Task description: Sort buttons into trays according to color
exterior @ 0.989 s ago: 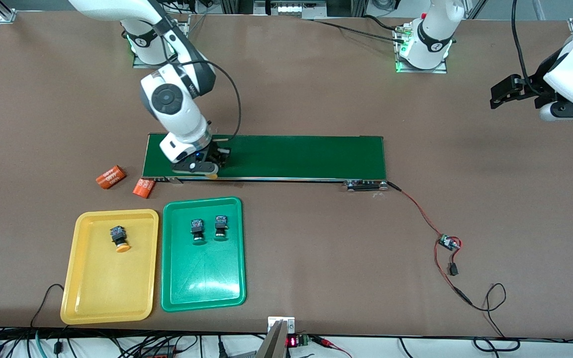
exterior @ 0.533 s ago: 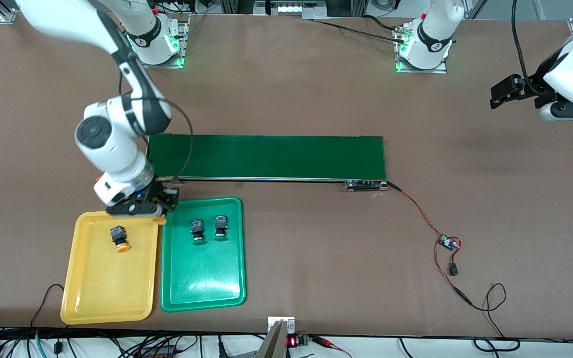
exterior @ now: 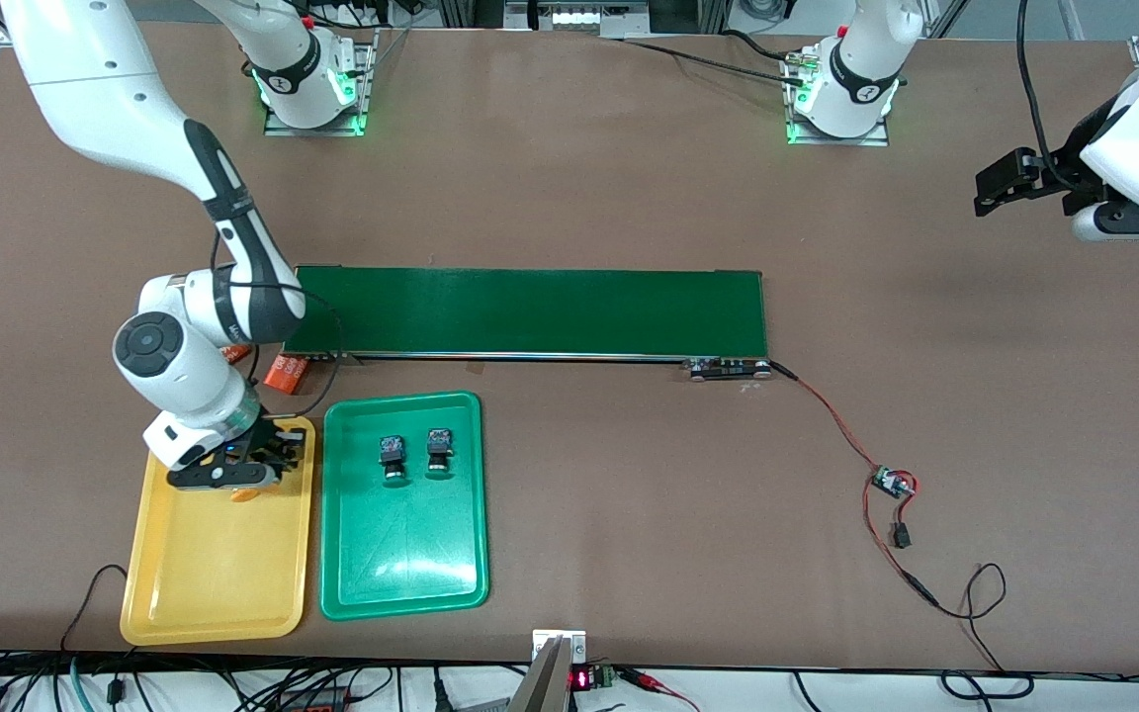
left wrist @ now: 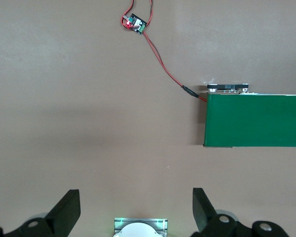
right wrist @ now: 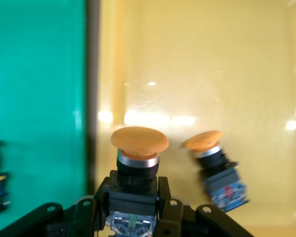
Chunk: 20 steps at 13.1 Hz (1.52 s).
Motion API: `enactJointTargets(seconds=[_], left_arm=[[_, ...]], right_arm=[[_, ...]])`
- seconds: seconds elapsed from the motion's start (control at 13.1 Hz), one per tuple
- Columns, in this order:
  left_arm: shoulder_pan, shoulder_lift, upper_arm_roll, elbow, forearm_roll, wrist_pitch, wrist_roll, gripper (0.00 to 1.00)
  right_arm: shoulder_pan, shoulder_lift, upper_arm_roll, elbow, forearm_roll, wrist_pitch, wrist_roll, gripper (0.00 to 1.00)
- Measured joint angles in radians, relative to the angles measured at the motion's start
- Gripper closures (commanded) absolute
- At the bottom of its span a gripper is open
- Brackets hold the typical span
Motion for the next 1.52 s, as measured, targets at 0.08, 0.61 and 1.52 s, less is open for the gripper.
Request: enactJointTargets(seconds=[0.08, 0.61, 1.52], left_arm=[[0.000, 0.000, 0.000, 0.000, 0.000, 0.000, 0.000, 0.00], [0.000, 0.000, 0.000, 0.000, 0.000, 0.000, 0.000, 0.00], [0.000, 0.000, 0.000, 0.000, 0.000, -0.001, 0.000, 0.00]], right_arm=[[-0.012, 0.009, -0.001, 0.000, 0.000, 0.021, -0.015, 0.83], [-0.022, 0.039, -0.001, 0.001, 0.000, 0.087, -0.026, 0.00], [-0.043, -0.337, -0.009, 0.056, 0.130, -0.592, -0.028, 0.00]])
